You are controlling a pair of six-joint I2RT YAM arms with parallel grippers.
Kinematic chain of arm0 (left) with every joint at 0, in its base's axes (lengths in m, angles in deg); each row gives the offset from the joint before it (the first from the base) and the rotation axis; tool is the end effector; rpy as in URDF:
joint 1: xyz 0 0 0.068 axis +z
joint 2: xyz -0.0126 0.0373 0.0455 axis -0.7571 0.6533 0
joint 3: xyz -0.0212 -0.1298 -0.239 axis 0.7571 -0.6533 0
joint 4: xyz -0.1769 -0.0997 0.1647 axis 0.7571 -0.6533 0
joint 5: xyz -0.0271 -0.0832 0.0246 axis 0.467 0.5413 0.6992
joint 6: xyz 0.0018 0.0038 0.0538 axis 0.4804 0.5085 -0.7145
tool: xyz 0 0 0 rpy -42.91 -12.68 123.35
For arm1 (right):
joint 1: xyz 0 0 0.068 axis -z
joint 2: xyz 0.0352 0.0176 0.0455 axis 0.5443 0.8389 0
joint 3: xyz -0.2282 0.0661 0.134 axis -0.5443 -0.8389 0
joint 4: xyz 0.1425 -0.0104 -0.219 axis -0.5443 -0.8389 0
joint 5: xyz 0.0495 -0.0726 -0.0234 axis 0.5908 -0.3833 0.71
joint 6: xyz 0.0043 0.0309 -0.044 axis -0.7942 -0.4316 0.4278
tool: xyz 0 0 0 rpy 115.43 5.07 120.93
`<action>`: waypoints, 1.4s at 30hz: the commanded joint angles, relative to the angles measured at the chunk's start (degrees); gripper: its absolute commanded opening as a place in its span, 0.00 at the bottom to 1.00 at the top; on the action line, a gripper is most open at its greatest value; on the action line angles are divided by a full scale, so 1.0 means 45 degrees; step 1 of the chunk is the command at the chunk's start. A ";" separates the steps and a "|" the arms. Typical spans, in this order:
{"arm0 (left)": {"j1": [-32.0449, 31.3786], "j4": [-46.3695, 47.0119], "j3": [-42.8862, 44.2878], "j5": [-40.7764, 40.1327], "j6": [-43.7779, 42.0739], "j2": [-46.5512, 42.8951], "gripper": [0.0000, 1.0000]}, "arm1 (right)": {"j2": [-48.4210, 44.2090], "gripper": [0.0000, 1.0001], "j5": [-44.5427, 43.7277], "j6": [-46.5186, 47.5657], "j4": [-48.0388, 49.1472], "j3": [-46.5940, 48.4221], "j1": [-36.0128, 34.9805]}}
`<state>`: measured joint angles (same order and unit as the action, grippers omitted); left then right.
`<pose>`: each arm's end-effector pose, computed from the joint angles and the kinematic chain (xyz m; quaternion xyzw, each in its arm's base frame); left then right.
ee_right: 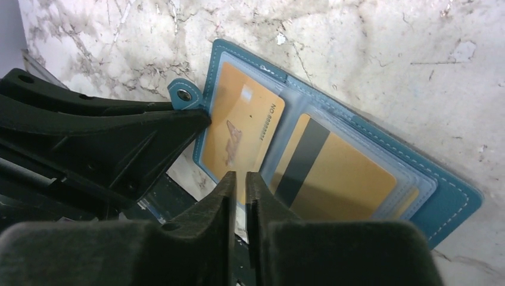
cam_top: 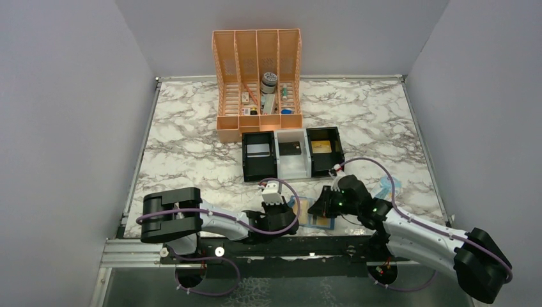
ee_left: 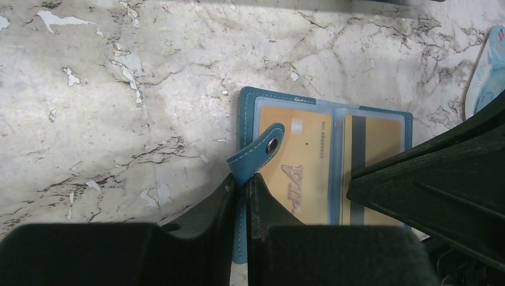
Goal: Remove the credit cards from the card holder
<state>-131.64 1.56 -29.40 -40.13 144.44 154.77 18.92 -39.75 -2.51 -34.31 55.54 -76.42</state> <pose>0.0586 -0.2596 0.1243 -0.0674 0.8791 -0.2595 0.3940 0.1104 0.1155 0.1395 -0.0036 0.9105 0.3595 0.2043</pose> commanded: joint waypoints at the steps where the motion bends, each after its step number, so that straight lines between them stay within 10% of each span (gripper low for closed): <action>1: -0.0158 -0.1840 -0.0649 0.1246 -0.0114 0.0639 0.05 | 0.0096 0.19 -0.0184 0.0209 -0.0594 0.0455 0.0044; 15: -0.0213 -0.1040 -0.0816 0.2132 0.0139 0.0822 0.02 | 0.3844 0.36 -0.0972 0.0432 -0.0892 0.1353 -0.0044; 27: -0.0608 0.0684 -0.1485 0.3143 0.1068 0.1602 0.00 | 0.2384 0.15 0.1664 -0.1898 0.5258 -0.0257 -0.0053; 42: -0.1100 0.0742 -0.2041 0.2291 0.2015 0.0905 0.00 | 0.1414 0.01 0.0916 -0.1975 0.3724 0.0281 -0.0034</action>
<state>-133.70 12.51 -34.89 -44.37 151.17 155.84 28.69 -36.39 -10.75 -23.32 53.15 -75.28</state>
